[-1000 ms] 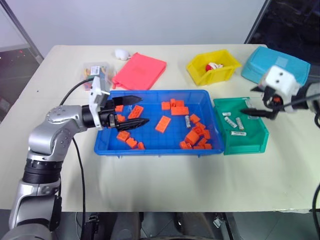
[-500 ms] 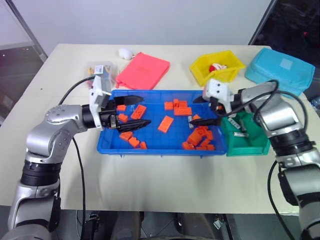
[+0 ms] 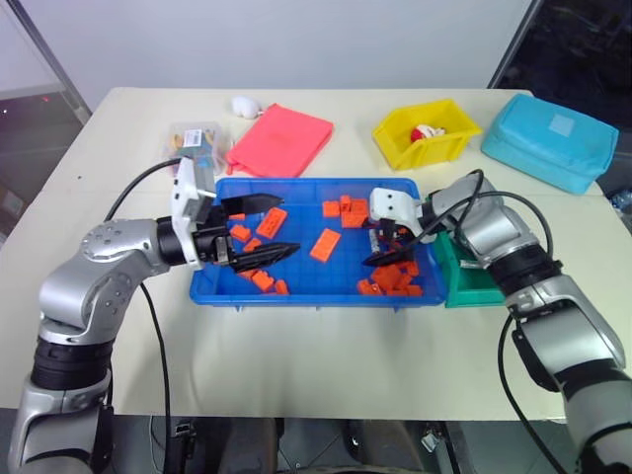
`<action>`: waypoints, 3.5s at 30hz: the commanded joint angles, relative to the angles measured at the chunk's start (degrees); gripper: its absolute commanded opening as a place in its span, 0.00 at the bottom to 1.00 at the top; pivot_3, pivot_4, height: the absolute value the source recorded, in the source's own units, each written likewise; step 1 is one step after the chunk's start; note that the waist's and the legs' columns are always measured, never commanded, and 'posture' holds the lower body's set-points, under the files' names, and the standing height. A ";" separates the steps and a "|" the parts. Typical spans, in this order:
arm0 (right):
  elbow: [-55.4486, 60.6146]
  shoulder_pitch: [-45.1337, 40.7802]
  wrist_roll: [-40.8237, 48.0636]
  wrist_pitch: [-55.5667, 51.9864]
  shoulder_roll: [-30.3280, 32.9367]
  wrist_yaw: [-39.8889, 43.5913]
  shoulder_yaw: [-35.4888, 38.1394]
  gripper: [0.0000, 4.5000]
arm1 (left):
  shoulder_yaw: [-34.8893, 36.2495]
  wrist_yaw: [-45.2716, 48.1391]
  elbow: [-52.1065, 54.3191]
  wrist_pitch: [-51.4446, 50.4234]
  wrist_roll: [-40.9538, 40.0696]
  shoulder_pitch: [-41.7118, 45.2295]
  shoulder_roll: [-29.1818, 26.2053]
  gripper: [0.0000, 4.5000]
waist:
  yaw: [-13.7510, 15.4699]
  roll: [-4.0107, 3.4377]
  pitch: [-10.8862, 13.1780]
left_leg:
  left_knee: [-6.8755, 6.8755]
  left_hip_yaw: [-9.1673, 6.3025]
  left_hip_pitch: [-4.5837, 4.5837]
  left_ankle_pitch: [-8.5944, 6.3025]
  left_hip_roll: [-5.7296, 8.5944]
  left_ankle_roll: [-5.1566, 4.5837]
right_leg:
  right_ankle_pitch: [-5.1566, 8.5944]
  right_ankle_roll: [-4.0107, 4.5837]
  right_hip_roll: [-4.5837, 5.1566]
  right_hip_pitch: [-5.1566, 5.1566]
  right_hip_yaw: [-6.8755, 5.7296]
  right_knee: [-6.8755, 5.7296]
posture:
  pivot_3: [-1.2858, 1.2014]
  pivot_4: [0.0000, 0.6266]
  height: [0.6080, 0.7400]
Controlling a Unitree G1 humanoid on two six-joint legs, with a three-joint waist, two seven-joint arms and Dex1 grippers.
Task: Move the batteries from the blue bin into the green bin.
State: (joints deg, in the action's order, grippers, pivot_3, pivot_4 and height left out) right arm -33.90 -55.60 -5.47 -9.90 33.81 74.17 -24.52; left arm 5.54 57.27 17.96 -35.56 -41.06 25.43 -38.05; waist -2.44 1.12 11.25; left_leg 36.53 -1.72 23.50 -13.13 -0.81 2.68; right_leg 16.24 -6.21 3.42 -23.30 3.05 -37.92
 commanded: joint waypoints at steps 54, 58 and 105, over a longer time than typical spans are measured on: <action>-7.60 -3.90 -11.68 2.74 0.30 5.85 -3.70 0.99 | 1.11 -3.64 0.85 3.07 0.97 -0.77 1.73 1.00 | 1.12 0.03 -0.02 | 0.45 -0.12 -0.13 -0.12 -0.02 -0.19 | 0.00 -0.01 -0.06 0.43 -0.08 0.04 | 0.52 0.24 1.00; -9.51 -5.07 -11.89 3.96 -1.15 4.20 -3.12 0.99 | 1.15 -3.87 0.92 3.42 1.11 -0.95 1.96 1.00 | 1.01 0.06 -0.04 | 0.46 -0.11 -0.13 -0.12 -0.02 -0.19 | 0.00 -0.01 -0.05 0.44 -0.08 0.05 | 0.52 0.24 1.00; -12.18 -5.21 -15.28 3.02 -1.77 -2.32 -2.53 0.99 | 0.77 -4.18 -0.29 5.05 2.06 -0.98 2.72 1.00 | -0.10 0.11 -0.07 | 0.47 -0.14 -0.33 -0.12 -0.06 -0.19 | 0.00 0.00 -0.10 0.64 -0.07 0.04 | 0.52 0.24 1.00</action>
State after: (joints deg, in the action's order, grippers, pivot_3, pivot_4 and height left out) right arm -43.46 -61.77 -19.10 -5.74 32.58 72.47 -26.01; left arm 5.71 52.93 16.68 -31.81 -38.98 24.30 -35.26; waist -2.54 1.23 11.18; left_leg 36.99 -1.86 23.17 -13.25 -0.87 2.49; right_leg 16.24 -6.21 3.32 -22.66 2.97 -37.89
